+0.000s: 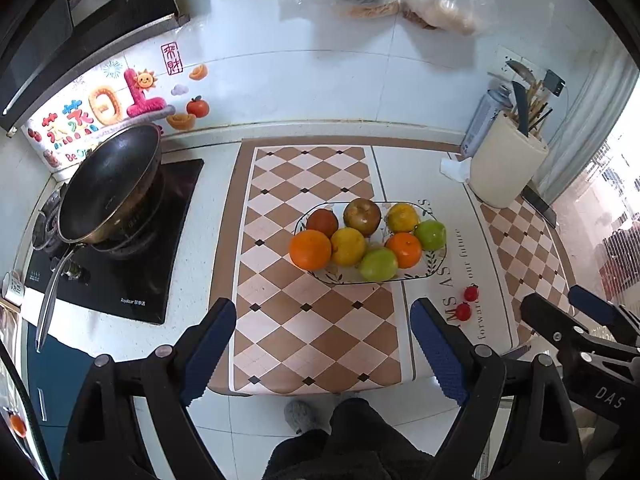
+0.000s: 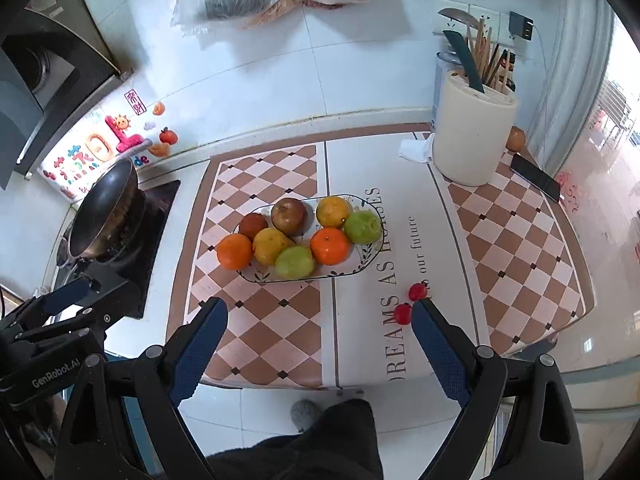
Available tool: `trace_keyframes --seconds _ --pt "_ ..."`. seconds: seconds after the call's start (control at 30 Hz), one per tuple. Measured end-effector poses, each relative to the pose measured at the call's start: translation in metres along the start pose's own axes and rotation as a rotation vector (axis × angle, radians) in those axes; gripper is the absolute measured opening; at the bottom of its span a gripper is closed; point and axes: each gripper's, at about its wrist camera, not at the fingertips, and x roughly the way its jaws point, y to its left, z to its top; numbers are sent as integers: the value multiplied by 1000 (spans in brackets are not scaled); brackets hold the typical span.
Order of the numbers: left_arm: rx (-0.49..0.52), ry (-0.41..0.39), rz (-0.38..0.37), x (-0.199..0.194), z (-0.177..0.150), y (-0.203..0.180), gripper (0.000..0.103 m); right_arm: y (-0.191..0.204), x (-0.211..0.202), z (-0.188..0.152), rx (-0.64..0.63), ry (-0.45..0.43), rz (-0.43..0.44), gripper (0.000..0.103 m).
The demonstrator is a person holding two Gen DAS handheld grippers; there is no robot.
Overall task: Organize fruits
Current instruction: 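Move both open grippers toward the two cherry tomatoes, then grasp a cherry tomato with the left gripper while the right grasps the other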
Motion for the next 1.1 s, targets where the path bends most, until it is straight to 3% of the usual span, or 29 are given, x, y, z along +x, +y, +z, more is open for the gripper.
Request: trace_keyframes --seconds 0.1,0.2,0.27,0.33,0.43,0.53,0.67,0.83,0.93,1.0,1.1 --pt "11 3 -14 0 -1 -2 89 -3 5 -4 52 8 57 95" --pt "30 -19 19 5 -2 -7 89 -10 12 -6 78 3 90 95" --pt "32 2 36 14 0 -11 103 -22 21 -5 105 23 115 95" --pt "23 24 44 26 2 -17 103 -42 33 0 133 49 140 95" --pt "35 53 85 48 7 -37 103 -80 55 8 154 61 75 95" --pt "51 67 130 73 9 -62 103 -119 91 14 150 109 15 78" --pt "41 143 156 131 7 -92 103 -159 155 13 151 207 59 57" --pt "-29 341 163 211 -10 -113 103 -178 226 3 133 322 85 51" --pt "-18 377 178 227 -23 -127 103 -181 257 -1 110 367 103 46" --pt "-6 403 193 234 -28 -135 103 -180 275 -5 80 398 114 33" --pt "-29 447 174 243 -36 -141 103 -171 277 -6 -9 371 114 32"
